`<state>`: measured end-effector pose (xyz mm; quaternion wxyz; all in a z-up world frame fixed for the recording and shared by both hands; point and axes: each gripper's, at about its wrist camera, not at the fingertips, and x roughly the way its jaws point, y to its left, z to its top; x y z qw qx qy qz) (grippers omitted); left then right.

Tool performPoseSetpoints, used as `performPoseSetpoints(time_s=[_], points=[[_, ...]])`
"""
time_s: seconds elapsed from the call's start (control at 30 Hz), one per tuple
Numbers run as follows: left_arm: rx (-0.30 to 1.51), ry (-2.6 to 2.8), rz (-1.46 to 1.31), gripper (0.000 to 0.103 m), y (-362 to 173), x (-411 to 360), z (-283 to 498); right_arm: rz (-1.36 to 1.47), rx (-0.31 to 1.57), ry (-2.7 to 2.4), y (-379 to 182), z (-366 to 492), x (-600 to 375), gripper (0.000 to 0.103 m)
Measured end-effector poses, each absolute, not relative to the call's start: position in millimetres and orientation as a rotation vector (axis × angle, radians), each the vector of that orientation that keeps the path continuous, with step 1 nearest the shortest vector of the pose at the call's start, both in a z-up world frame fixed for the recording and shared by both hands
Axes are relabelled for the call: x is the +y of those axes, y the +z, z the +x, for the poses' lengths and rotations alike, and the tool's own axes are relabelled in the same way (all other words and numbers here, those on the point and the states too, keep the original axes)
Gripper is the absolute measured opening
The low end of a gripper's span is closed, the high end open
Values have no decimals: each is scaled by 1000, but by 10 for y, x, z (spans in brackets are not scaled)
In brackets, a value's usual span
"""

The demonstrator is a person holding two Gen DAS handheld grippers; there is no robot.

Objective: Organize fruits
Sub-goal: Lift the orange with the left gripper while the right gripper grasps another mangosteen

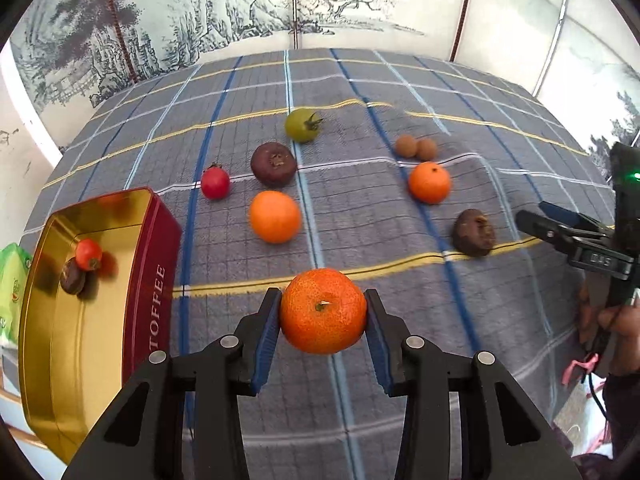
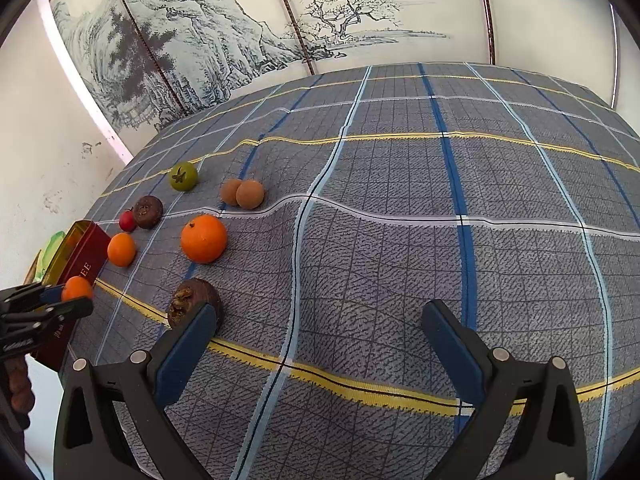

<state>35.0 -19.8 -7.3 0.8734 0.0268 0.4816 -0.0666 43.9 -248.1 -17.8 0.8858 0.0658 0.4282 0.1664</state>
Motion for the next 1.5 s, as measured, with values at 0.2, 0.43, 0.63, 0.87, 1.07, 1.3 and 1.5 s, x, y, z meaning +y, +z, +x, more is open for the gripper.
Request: performPoseSetpoints(time_s=[0.2,0.43,0.63,0.87,1.07,1.3,1.5], points=[[983,-130,42,42,3,-250,173,135,891,346,-179,441,-2476,102],[972,-122,35,42,51,-227,47,127,894,343,-193,444,-2482,103],[952,-125,13,42,126,-176,-62,114,897,338,-207,464,-2474,103],[933,-124,-24,42,214,-59,-148,97,900,322,-205,470,-2460,102],[919,-104,-41,42,276,72,-228,67,893,307,-184,455,-2426,102],[906,-70,-76,42,335,258,-280,15,828,472,169,528,-1994,102],[899,-50,-94,42,374,376,-334,-68,878,540,73,782,-1589,93]])
